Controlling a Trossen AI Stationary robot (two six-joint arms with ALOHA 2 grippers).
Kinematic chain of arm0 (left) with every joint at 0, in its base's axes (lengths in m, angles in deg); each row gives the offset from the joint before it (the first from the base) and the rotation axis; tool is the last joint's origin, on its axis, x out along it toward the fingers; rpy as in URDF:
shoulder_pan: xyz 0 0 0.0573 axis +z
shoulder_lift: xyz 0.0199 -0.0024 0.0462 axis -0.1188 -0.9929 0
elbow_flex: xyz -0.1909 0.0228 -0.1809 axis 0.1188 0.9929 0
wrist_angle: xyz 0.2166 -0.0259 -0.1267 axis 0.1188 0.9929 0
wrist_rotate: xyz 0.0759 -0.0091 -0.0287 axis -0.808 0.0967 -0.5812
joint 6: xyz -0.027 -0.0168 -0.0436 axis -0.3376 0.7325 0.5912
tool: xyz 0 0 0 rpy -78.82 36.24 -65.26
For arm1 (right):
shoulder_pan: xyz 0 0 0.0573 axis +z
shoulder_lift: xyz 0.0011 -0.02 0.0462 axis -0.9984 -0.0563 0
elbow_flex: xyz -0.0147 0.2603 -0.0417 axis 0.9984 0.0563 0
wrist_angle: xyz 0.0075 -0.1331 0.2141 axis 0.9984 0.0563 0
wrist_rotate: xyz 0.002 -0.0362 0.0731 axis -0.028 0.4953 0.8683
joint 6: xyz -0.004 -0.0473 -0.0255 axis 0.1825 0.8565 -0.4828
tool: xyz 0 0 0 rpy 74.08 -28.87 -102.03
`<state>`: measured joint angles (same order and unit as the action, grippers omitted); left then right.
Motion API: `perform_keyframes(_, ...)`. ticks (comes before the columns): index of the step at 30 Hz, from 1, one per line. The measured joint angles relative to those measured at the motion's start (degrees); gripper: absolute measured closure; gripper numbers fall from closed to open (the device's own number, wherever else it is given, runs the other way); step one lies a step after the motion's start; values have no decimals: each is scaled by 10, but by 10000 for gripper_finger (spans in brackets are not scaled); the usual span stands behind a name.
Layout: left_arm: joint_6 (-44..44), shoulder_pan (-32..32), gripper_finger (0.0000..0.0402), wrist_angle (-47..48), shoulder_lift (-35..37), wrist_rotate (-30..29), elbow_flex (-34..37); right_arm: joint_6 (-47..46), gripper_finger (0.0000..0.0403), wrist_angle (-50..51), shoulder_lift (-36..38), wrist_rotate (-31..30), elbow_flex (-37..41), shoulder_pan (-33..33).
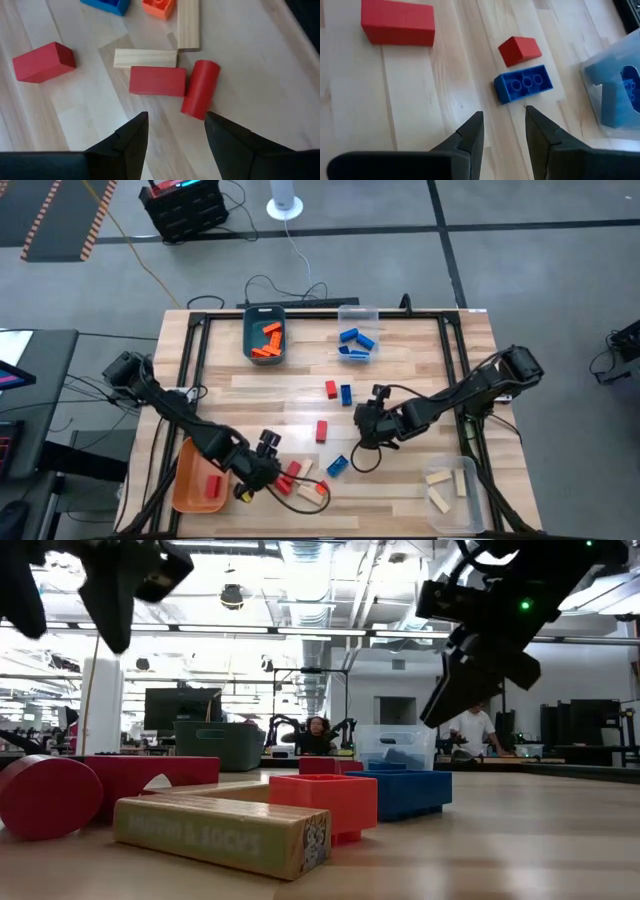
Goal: Sort blocks
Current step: Put the red block into the orange bin
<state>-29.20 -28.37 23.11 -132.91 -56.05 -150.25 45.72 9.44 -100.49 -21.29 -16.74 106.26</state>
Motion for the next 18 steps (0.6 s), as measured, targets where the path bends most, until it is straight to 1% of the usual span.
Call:
perform_keyframes(4,-4,-1,212,-76,0,0,41,-2,280,1,4,0,0,0)
perform_keyframes(7,-13,-3,212,-118,0,7,58,-2,280,2,4,0,0,0)
perform_keyframes(10,-12,-3,212,-154,-1,32,73,-3,280,2,4,0,0,0)
perform_keyframes(15,-18,-8,212,-213,-26,76,78,-3,280,2,4,0,0,0)
perform_keyframes(18,-41,-15,212,-226,-43,83,78,-2,280,2,4,-1,0,0)
